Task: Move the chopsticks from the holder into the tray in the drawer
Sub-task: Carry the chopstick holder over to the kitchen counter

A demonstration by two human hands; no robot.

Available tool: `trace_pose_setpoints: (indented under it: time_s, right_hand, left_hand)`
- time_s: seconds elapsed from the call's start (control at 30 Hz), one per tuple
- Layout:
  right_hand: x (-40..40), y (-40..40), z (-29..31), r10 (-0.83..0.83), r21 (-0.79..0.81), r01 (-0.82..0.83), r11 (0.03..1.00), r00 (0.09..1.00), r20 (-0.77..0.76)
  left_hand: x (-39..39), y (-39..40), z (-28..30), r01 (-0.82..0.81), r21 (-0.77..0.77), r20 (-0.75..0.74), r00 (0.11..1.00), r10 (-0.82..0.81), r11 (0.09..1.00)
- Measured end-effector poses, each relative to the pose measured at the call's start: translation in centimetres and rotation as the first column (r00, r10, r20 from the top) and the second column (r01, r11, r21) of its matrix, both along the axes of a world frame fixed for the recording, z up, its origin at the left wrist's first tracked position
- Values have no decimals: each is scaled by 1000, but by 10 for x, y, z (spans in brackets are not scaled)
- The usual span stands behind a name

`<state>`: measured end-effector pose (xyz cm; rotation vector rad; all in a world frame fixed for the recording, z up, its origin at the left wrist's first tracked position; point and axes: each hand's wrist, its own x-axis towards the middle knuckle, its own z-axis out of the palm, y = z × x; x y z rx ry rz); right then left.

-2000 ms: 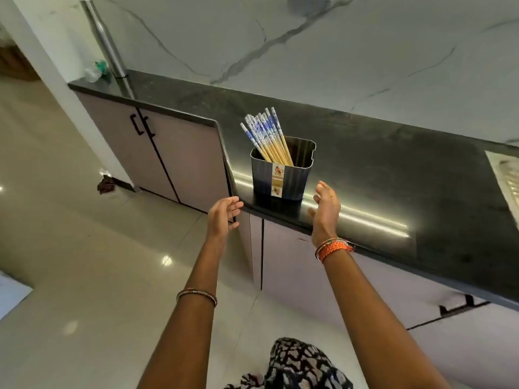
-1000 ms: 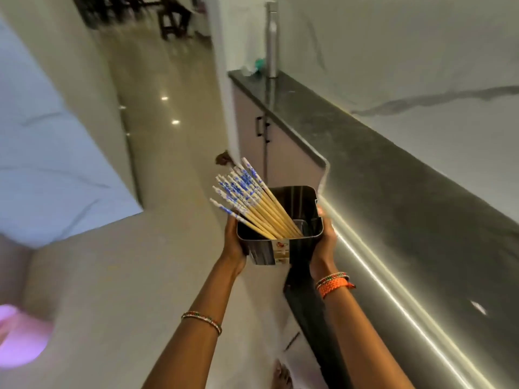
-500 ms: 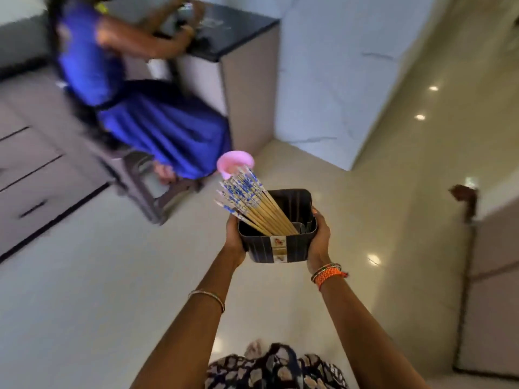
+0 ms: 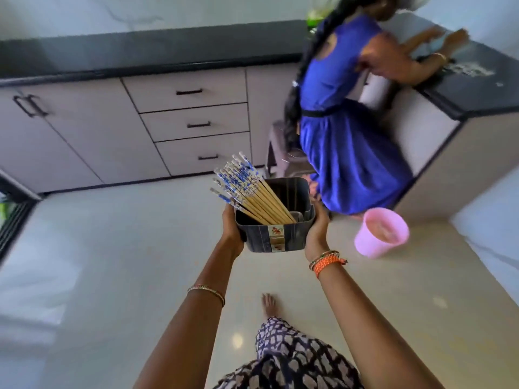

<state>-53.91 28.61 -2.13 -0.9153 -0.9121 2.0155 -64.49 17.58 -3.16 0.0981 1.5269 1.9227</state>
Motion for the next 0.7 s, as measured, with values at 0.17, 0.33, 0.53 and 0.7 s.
trace_pose_setpoints:
  time_s: [0.17, 0.33, 0.53, 0.7]
  right_hand:
    - [-95, 55, 13, 16, -54, -19, 998, 998, -54]
    - [-179, 109, 23, 43, -65, -43, 997, 999, 0]
    - [-283, 172, 40, 112, 47, -112, 993, 994, 0]
    - [-384, 216, 42, 211, 105, -212, 972, 977, 22]
  left_hand:
    - [-85, 46, 18, -114, -3, -53, 992, 114, 993]
    - [-157, 93, 39, -140, 12, -85, 986, 141, 990]
    - [-247, 146, 51, -146, 47, -117, 982, 151, 988]
    - [-343, 190, 51, -186, 68, -146, 970, 194, 980]
